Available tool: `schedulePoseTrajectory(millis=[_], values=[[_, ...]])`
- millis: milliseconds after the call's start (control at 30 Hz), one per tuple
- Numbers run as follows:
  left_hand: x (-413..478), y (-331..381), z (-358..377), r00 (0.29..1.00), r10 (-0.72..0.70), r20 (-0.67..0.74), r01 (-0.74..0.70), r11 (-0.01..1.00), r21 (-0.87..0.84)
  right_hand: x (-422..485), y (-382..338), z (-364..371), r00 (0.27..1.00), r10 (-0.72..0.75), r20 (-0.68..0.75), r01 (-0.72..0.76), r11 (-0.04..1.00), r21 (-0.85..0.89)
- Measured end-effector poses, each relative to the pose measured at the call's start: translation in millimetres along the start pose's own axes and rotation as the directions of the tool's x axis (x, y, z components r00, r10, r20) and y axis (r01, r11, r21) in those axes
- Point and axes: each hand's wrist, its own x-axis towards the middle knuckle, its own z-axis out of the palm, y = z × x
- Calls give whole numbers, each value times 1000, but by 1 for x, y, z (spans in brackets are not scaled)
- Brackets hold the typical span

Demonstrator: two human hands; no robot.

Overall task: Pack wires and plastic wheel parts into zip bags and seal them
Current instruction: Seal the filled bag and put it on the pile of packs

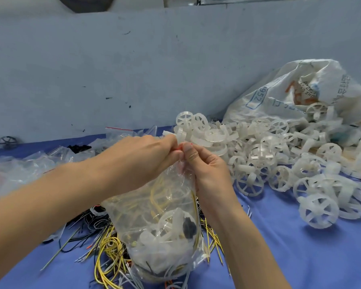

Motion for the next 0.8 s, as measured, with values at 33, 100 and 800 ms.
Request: schedulePoseTrajectory(millis=[33, 100, 800], values=[[-2, 0, 1, 1000, -2, 2, 2, 1000, -7, 0, 0, -1, 1000, -20, -19, 20, 999, -26], [-7, -3, 2, 1000, -14, -5, 13, 999, -37, 1, 1, -3, 996, -70, -60, 63, 993, -103], [-10, -27, -55, 970, -111, 214, 128, 989, -68, 14, -49, -43, 940, -199, -278, 149, 970, -190]])
